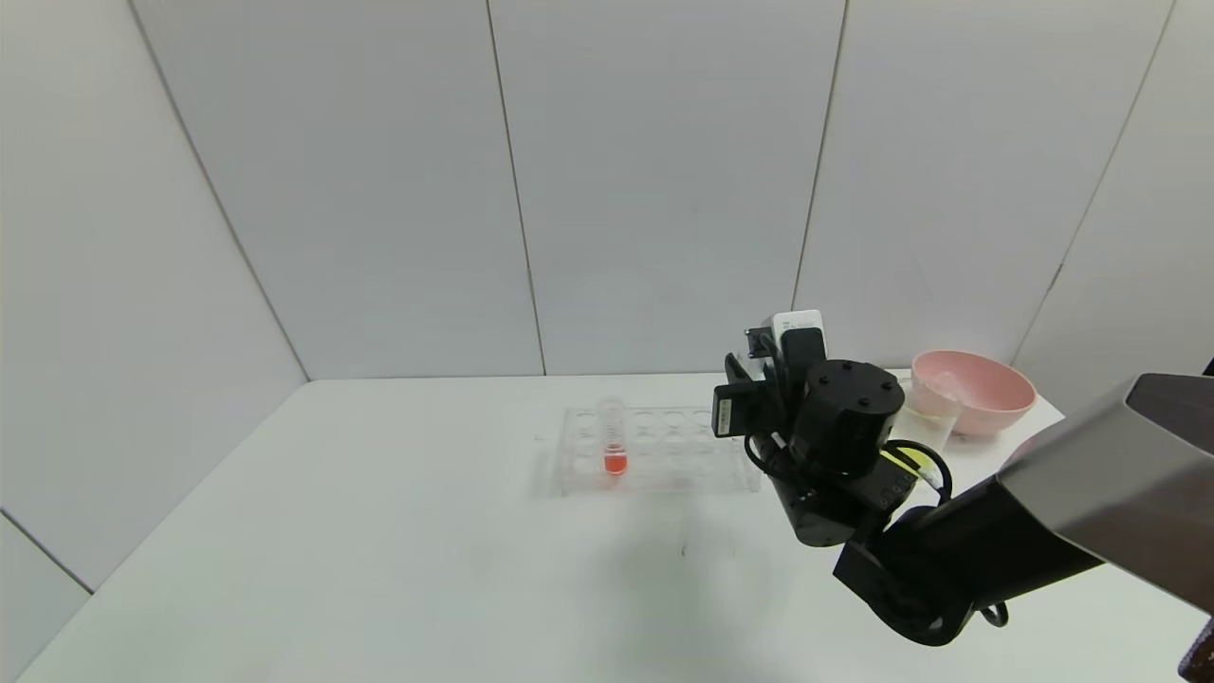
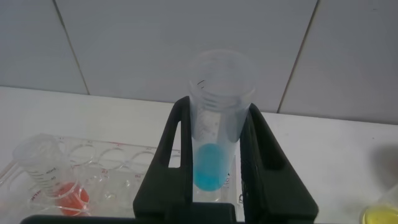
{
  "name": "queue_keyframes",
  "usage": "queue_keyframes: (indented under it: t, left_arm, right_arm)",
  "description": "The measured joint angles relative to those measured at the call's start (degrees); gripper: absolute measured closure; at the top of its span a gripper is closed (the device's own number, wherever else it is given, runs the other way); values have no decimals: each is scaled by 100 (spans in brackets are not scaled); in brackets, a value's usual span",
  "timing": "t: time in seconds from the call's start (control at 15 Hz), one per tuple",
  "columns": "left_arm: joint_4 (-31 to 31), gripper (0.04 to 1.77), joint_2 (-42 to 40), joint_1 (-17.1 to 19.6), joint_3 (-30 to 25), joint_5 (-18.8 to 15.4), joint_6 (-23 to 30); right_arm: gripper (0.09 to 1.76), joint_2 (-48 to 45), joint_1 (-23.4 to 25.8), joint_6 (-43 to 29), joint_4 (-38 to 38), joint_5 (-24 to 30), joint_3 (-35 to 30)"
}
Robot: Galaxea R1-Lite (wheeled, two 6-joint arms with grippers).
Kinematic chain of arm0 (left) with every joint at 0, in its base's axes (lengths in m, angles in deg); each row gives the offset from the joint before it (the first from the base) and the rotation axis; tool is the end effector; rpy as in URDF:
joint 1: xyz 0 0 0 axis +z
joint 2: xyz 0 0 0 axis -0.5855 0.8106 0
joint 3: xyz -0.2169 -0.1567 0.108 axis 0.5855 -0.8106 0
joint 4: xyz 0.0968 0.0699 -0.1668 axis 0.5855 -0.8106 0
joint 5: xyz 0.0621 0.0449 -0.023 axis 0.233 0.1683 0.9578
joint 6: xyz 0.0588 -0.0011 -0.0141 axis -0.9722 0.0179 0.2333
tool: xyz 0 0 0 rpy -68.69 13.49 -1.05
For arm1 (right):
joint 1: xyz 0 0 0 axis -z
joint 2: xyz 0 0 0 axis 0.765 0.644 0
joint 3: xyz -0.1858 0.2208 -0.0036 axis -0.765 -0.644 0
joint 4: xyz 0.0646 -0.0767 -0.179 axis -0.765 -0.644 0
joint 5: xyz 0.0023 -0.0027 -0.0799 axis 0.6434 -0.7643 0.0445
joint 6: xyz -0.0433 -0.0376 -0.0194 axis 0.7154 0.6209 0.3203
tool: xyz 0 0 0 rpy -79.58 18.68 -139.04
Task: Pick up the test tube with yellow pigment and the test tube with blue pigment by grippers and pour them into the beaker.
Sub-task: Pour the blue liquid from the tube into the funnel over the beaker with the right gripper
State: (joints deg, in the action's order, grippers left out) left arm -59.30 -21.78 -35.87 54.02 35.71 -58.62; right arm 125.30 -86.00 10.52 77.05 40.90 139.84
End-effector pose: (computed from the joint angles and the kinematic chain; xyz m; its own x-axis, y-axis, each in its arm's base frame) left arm 0.0429 -0.0001 0.0753 1.0000 -0.0006 -0.0034 0.0006 1.0000 -0.0023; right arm 0.3717 0.2332 0.0991 0.9932 0.0979 0.0624 -0.0973 0.9952 -0.0121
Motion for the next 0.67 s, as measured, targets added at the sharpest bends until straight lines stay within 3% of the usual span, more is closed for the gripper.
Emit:
queue_keyframes:
  t: [0.4, 0.53, 0.67]
  left_arm:
    - [0, 5, 0, -2, 0, 0, 2]
    - [0, 5, 0, 0, 0, 0, 2]
    - [0, 5, 0, 0, 0, 0, 0]
  right_arm:
    - [135, -218, 24, 57, -243, 394, -111]
    - [135, -488, 118, 54, -578, 809, -251]
    - [135, -869, 316, 43, -890, 1613, -530]
